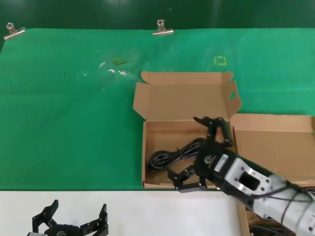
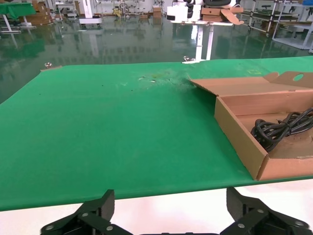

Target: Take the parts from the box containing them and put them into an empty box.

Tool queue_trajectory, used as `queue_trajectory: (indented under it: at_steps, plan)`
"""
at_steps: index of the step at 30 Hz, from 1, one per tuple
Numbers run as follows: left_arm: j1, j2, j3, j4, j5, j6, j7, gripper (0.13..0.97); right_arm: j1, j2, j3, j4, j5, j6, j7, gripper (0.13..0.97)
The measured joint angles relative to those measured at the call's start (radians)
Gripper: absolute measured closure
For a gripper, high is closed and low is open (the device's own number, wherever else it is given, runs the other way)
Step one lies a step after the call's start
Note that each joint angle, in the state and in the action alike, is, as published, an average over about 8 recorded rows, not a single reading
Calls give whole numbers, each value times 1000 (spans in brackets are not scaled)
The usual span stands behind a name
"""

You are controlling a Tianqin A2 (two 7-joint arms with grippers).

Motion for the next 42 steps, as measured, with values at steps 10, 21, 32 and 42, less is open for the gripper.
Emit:
queue_trajectory:
  at_steps: [10,21,32,42]
  plan:
    - [2,0,-2,0,-3,-3,0,252,-167,7,89,64,109,135,28,129]
    - [5,0,-4,-1,-6,-6,1,152,-352,14,187,134,229,284,58,129]
    - [8,0,-7,-1,-10,-9,1,132,-536,21,285,204,349,432,88,129]
    - [9,-1,-7,-1,-11,-10,1,132,-609,24,324,232,396,492,101,129]
